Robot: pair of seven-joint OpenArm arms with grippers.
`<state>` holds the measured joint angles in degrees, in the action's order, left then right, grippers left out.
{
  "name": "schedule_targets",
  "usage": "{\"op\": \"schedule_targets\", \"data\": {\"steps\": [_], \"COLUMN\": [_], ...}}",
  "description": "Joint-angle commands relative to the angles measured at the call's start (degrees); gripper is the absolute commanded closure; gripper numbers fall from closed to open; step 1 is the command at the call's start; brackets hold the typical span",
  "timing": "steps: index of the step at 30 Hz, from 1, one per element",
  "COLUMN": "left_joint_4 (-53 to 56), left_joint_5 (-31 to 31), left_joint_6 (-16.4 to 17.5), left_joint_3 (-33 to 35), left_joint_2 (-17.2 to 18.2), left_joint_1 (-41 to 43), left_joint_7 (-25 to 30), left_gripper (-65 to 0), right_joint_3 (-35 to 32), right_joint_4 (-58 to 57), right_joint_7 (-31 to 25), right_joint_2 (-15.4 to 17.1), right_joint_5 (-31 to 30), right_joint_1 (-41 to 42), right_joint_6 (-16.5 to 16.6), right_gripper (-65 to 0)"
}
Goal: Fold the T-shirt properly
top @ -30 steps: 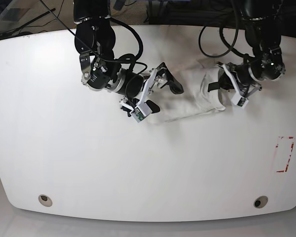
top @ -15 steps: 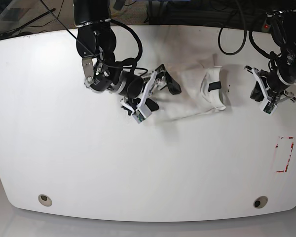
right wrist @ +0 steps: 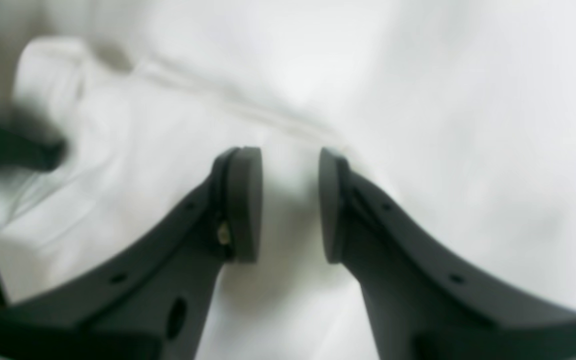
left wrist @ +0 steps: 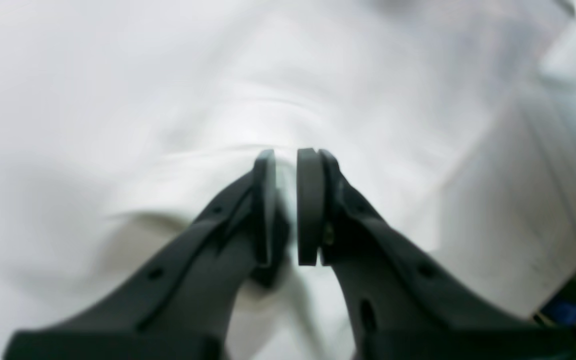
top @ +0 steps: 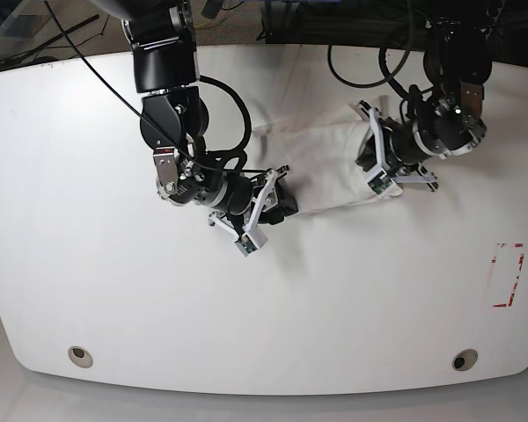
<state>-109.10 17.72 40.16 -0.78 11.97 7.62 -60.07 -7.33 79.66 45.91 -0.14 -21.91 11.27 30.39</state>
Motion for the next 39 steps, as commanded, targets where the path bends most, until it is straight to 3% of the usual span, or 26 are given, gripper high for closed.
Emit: {"op": "schedule_targets", "data": {"steps": [1, 6, 9, 14, 18, 22, 26, 36, 39], "left_joint_4": [1.5, 7.0, 10.8, 15.5, 11.3, 2.6, -3.0, -2.4, 2.0], "left_joint_5": [-1.9, -2.9, -2.9, -2.9, -2.6, -2.6, -2.6, -3.0, -3.0], "left_joint_6": [-0.2, -0.2, -0.2, -0.2, -0.2, -0.2, -0.2, -0.2, -0.2], "left_joint_3": [-0.1, 0.0, 0.0, 0.2, 0.0, -0.1, -0.1, -1.5, -1.8], "left_joint_2": [0.4, 0.9, 3.4, 4.4, 4.3, 4.3, 4.3, 6.6, 6.9], "left_joint_1": [-0.6, -0.9, -1.0, -3.7, -4.5, -2.1, 1.9, 10.6, 10.3], "left_joint_7": [1.0, 1.6, 5.5, 8.7, 8.6, 8.6, 8.6, 8.6, 8.9], "left_gripper": [-6.4, -6.4, -6.4, -6.4, -6.3, -6.3, -6.3, -6.3, -6.3], "right_joint_3": [0.0, 0.0, 0.1, 0.2, 0.2, 0.2, -0.1, -0.2, -0.2], "right_joint_4": [-3.4, -8.3, -8.8, -3.7, 1.5, 5.8, 6.5, -2.7, -4.5], "right_joint_7": [-4.5, -9.4, -10.8, -10.6, -8.1, -5.7, -5.3, -5.9, -8.0], "right_joint_2": [0.0, 2.2, 4.4, 9.4, 13.3, 14.6, 14.2, 4.6, 3.1], "right_joint_5": [2.2, 4.0, 3.8, -2.1, -9.1, -12.3, -10.0, 9.3, 14.0], "right_joint_1": [1.1, 0.8, -0.1, -3.0, -4.5, -4.5, -2.8, 2.6, 3.1], "right_joint_6": [0.7, 0.8, 0.8, 0.8, 0.2, 0.1, 0.1, 0.9, 3.9], "right_gripper": [-18.2, -18.2, -17.8, -17.6, -17.8, -17.6, -17.8, -17.6, -17.6]}}
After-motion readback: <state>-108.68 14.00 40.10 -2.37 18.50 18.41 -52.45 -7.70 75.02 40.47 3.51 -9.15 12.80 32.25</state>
